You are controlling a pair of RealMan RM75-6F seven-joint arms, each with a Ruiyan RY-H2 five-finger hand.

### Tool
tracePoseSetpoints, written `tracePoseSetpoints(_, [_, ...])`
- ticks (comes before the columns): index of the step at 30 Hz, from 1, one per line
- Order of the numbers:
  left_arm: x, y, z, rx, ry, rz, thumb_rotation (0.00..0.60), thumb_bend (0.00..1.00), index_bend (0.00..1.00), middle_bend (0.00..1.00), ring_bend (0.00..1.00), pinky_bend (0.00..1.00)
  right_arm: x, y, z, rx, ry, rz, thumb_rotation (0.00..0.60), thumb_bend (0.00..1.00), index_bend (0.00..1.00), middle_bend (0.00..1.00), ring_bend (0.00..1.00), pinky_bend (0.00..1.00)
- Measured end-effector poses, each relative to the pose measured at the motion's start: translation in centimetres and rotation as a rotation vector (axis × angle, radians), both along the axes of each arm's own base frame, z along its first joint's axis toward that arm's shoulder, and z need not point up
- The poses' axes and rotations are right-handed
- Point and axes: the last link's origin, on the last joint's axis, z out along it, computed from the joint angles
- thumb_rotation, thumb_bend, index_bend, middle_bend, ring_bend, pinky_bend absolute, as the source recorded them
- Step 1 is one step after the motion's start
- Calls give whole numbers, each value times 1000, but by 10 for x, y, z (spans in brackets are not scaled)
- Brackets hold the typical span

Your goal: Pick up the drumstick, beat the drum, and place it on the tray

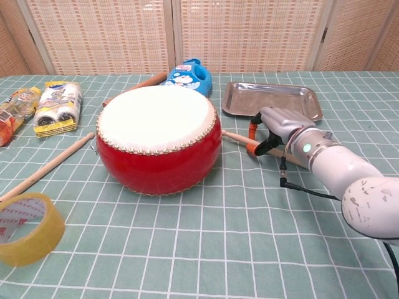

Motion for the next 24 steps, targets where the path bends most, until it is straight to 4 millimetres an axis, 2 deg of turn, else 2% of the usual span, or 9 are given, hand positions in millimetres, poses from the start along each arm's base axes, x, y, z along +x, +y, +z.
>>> tracePoseSetpoints(5, [-1,-2,3,9,5,2,600,254,25,0,0,31,1,7,16,-12,-126,6,527,495,589,174,0,135])
tracePoseSetpoints(11, [2,-4,5,10,11,-5,600,255,23,0,0,31,-6,15,51,-9,-394,-19,528,495,590,195,16,141])
tracePoseSetpoints(18, [10,-5,6,7,20,-27,600,255,22,0,0,31,-26,21,89,21,-790,-69,528,495,589,223,59,178])
tracePoseSetpoints(24, [15,-6,6,1,29,-34,600,255,22,0,0,30,-49,22,104,70,-1063,-119,527,494,590,263,137,239])
